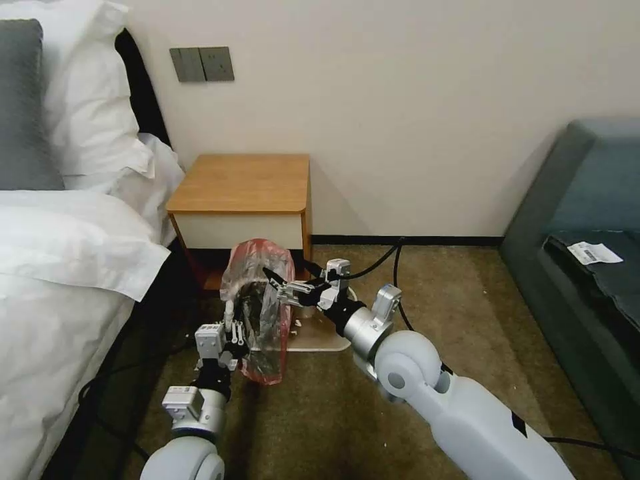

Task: Pick up the garbage bag from the table and place it over the trash can.

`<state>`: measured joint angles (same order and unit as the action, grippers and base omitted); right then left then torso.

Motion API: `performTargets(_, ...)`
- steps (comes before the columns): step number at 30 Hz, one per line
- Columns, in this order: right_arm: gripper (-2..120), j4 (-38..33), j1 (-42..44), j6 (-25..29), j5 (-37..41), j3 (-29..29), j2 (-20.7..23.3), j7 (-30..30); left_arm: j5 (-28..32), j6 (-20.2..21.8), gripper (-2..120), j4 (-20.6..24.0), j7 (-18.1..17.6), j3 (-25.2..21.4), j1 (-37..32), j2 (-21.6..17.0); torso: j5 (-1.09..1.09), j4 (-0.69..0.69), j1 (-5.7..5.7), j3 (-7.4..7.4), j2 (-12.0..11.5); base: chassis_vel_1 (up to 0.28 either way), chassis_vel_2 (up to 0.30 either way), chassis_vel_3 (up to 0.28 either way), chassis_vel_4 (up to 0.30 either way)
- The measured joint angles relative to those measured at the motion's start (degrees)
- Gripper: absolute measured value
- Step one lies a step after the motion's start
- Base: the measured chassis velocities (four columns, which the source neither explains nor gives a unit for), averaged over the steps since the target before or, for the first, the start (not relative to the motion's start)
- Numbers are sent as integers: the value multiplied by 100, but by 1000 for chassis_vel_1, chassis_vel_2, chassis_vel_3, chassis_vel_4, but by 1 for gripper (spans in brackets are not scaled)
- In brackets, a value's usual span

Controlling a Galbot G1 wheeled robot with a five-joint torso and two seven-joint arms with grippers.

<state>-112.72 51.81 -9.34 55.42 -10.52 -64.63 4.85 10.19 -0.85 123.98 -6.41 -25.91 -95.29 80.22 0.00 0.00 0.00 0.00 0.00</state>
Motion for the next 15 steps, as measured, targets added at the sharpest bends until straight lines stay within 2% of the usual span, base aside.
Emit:
performTargets(2, 89, -10, 8, -3, 19, 8, -1, -2, -1, -2, 8, 11, 0, -3, -2, 0, 0, 0, 0, 0, 0, 0, 0, 0, 0)
performTargets(6, 73, -75, 44, -6, 38, 17, 21, -5, 3, -4, 8, 20, -4, -23, 1, -4, 0, 0, 0, 0, 0, 0, 0, 0, 0)
performTargets(7, 73, -75, 44, -6, 38, 17, 21, -5, 3, -4, 8, 20, -4, -23, 1, -4, 0, 0, 0, 0, 0, 0, 0, 0, 0)
performTargets(15, 39, -115, 57, -6, -52, -4, 25, 17, 186, 36, 8, 5, -50, -20, 33, -17, 0, 0, 0, 0, 0, 0, 0, 0, 0)
